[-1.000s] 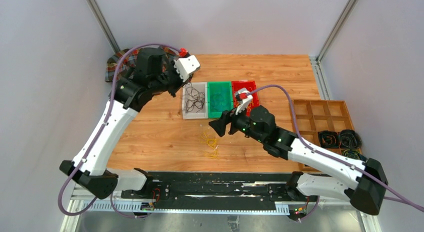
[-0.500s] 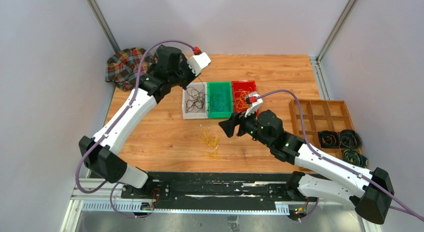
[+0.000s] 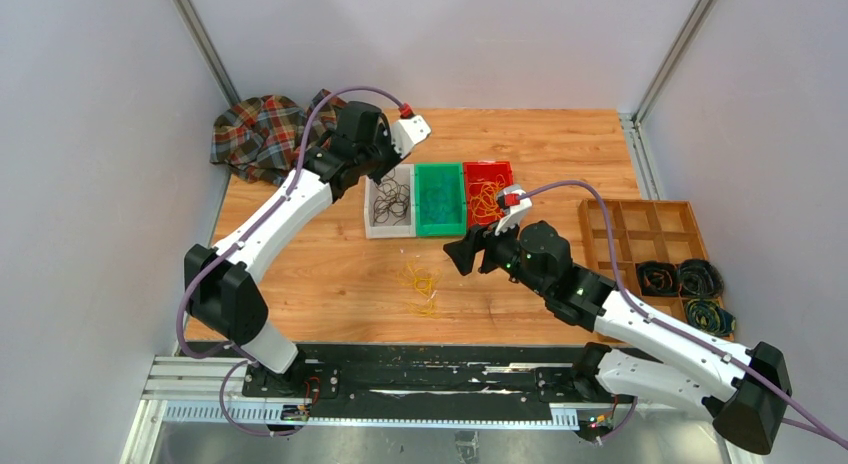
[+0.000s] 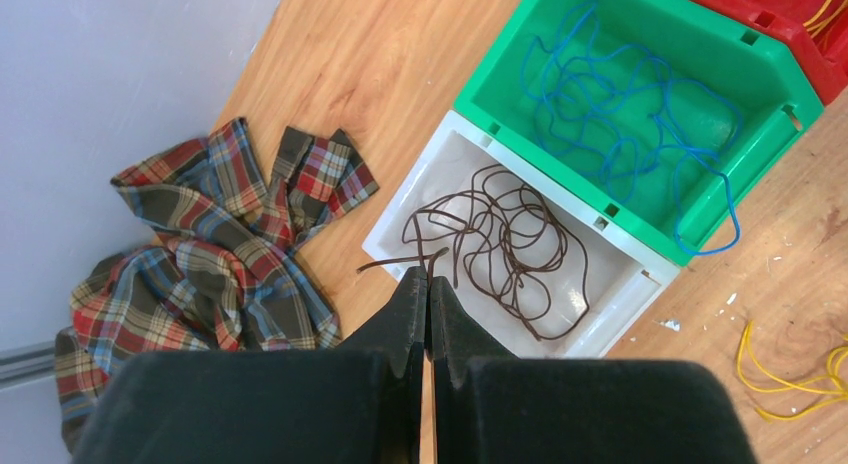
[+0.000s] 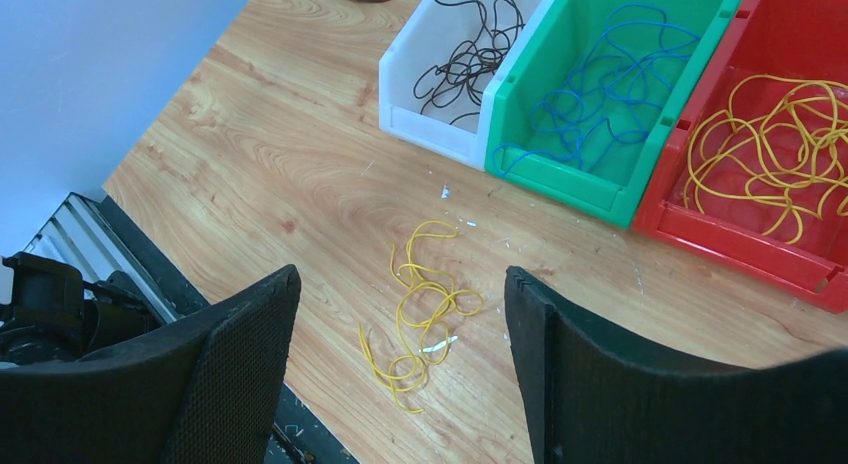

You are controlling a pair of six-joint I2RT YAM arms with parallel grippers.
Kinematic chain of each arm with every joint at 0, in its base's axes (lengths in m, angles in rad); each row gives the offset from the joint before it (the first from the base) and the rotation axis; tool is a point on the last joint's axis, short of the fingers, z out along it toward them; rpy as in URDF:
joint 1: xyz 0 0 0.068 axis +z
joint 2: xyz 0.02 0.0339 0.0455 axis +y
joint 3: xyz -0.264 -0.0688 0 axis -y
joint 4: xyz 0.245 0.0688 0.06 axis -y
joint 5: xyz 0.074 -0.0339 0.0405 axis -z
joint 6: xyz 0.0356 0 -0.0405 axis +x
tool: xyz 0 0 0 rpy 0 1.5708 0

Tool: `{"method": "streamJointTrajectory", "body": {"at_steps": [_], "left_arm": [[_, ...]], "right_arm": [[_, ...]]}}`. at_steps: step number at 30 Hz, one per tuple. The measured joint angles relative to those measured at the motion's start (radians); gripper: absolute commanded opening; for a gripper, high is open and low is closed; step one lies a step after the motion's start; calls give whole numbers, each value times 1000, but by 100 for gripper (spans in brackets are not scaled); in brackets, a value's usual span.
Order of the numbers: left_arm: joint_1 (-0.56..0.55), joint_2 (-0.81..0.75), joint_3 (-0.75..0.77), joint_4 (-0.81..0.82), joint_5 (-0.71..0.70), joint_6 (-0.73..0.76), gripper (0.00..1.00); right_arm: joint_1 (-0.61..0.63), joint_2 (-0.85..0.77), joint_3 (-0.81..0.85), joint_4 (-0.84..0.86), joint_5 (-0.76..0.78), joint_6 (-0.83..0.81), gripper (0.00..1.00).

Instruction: Untangle the cables

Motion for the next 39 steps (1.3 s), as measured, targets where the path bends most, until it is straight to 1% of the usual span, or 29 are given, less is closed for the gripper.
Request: {"method": "streamJointTrajectory", "body": {"at_steps": [8, 12, 13, 15, 16, 17, 18, 19, 22, 23, 24, 25, 26, 29, 31, 36, 39], "left_arm": [[7, 5, -6, 38, -24, 6, 0], [21, 35, -6, 43, -28, -3, 1], [25, 45, -6, 43, -28, -7, 1], [29, 64, -8, 39, -27, -18, 9], [31, 69, -14, 36, -26, -22, 13], [32, 71, -19, 28, -22, -25, 22], [33, 72, -25, 18, -16, -27, 33], [33, 72, -28, 4, -11, -29, 41], [34, 72, -28, -47, 5, -37, 57], [34, 71, -27, -57, 11, -34, 64], [36, 70, -26, -73, 19, -34, 78], [39, 66, -23, -96, 32, -36, 95], [44, 60, -16, -124, 49, -36, 99], [52, 30, 48, -243, 114, -27, 98], [55, -16, 96, -305, 161, -27, 98], [57, -240, 125, -392, 252, -23, 98], [57, -355, 105, -414, 285, -28, 98]], "right_arm": [[0, -1, 0, -6, 0, 0, 74], [0, -10, -1, -18, 1, 0, 74], [0, -13, -1, -20, 2, 0, 74], [0, -17, -1, -23, 4, 0, 74], [0, -18, -1, -24, 5, 0, 74], [0, -18, -1, -26, 6, 0, 74], [0, -18, -1, -29, 6, 0, 74], [0, -17, -1, -31, 6, 0, 74], [0, -13, -1, -37, 6, 0, 74], [0, -10, -1, -38, 5, 0, 74], [0, -6, -1, -39, 5, 0, 74], [0, -1, -1, -40, 3, 0, 75], [0, 5, -1, -42, -2, 1, 77], [0, 24, -1, -43, -32, 3, 79], [0, 40, -1, -43, -62, 5, 80], [39, 126, -8, -39, -99, -3, 80], [79, 249, -13, -31, -122, -6, 77]]}}
